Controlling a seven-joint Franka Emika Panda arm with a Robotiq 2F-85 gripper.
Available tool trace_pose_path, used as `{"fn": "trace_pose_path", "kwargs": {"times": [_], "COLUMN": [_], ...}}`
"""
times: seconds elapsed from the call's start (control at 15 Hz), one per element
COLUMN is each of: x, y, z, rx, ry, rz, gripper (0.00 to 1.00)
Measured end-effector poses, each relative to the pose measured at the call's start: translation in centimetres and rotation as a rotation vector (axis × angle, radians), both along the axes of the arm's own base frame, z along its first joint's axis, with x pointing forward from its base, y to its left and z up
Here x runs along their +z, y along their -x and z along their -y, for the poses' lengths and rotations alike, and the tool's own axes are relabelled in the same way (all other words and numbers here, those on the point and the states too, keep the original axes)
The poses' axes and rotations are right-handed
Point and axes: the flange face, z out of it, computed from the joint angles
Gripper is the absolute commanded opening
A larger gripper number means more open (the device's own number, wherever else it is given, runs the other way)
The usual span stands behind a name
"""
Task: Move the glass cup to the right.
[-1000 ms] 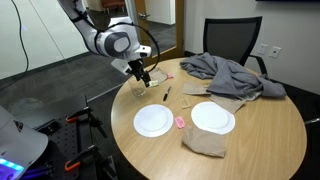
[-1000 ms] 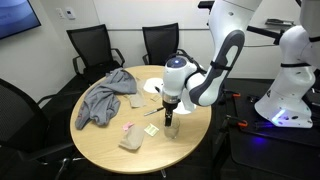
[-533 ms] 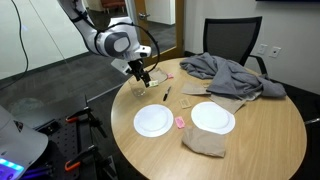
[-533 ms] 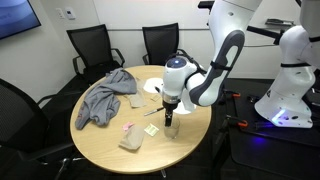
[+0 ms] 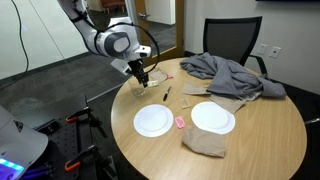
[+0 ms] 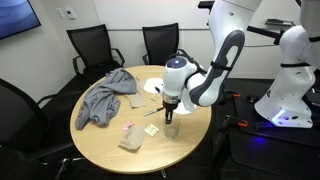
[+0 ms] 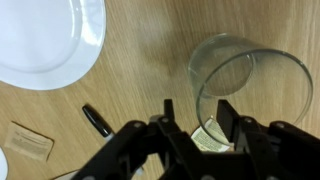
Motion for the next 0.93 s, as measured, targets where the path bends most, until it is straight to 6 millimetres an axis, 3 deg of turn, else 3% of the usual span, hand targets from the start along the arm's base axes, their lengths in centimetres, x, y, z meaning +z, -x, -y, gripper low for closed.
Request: {"fn": "trace_pose_path", "kwargs": {"times": [0.2,0.93], "x": [-0.05,0.58], "y": [0.08,-0.32], "z": [-0.01,0.01], "rx": [0.001,-0.001], "ry": [0.000,-0.004], "rz": [-0.002,0.012], "gripper": [0.00,0.01]}}
